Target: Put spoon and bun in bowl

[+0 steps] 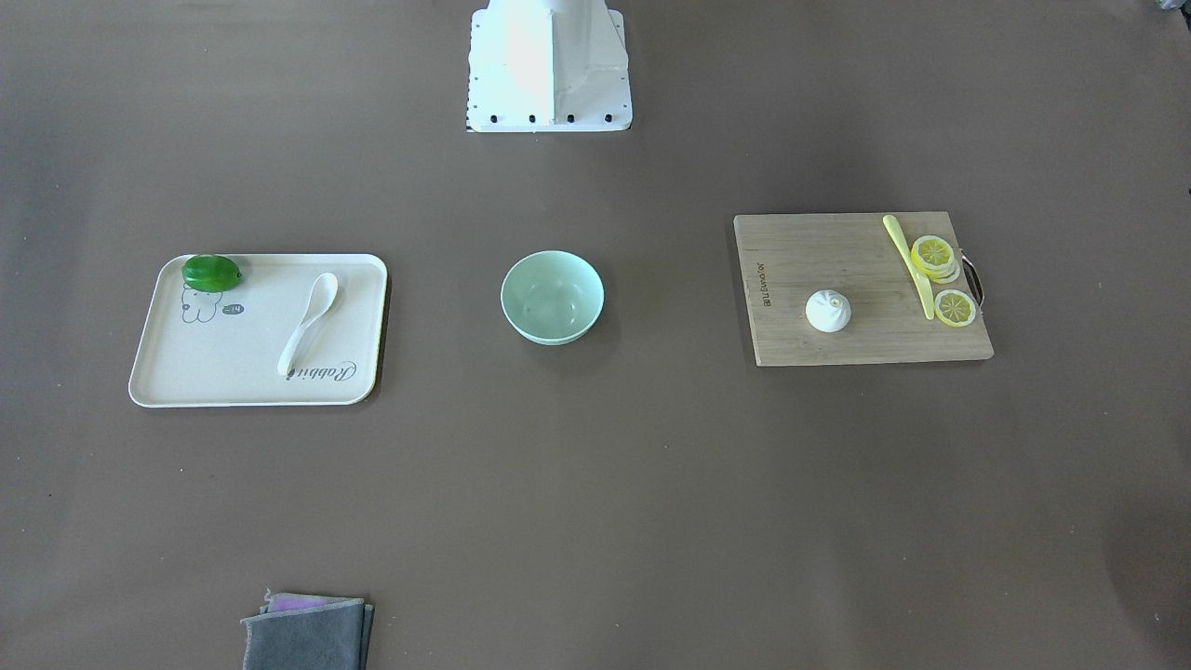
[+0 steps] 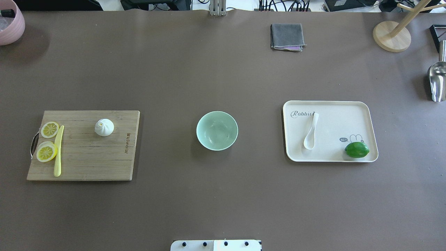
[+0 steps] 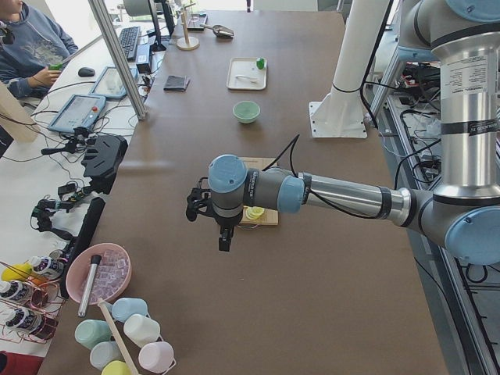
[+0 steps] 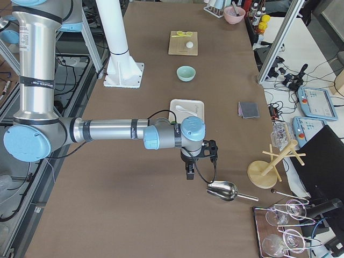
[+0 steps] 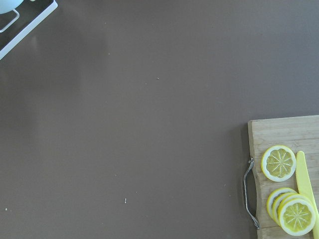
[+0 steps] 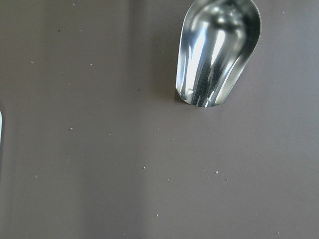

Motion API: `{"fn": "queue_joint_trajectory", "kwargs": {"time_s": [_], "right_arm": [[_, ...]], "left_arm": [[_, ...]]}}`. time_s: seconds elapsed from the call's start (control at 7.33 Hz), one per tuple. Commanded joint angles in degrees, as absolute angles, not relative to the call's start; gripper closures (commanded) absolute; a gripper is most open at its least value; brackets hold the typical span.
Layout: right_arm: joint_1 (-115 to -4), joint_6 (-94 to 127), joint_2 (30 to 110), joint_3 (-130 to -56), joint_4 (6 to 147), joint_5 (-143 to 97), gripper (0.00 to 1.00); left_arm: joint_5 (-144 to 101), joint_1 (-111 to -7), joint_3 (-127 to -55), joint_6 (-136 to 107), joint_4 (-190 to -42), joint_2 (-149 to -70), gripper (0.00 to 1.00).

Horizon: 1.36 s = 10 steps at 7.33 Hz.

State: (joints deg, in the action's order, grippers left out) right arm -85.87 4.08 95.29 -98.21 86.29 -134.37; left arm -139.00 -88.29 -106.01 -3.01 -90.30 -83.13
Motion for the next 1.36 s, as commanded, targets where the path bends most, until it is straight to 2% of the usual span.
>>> {"fn": "queue_joint_trajectory", "kwargs": {"time_s": [0.0,1.23], "right_arm": [[-86.0,4.7,95.3,-98.1,86.2,-134.8,0.00],[-86.0,4.8,95.9,-97.9,85.8,-134.8,0.00]], "left_arm": [[-139.0,-88.3,-106.3,-3.0,-90.8,-83.1,0.02],[-139.2,-88.4,-106.4,-2.9,-90.9,-81.8,0.02]]}}
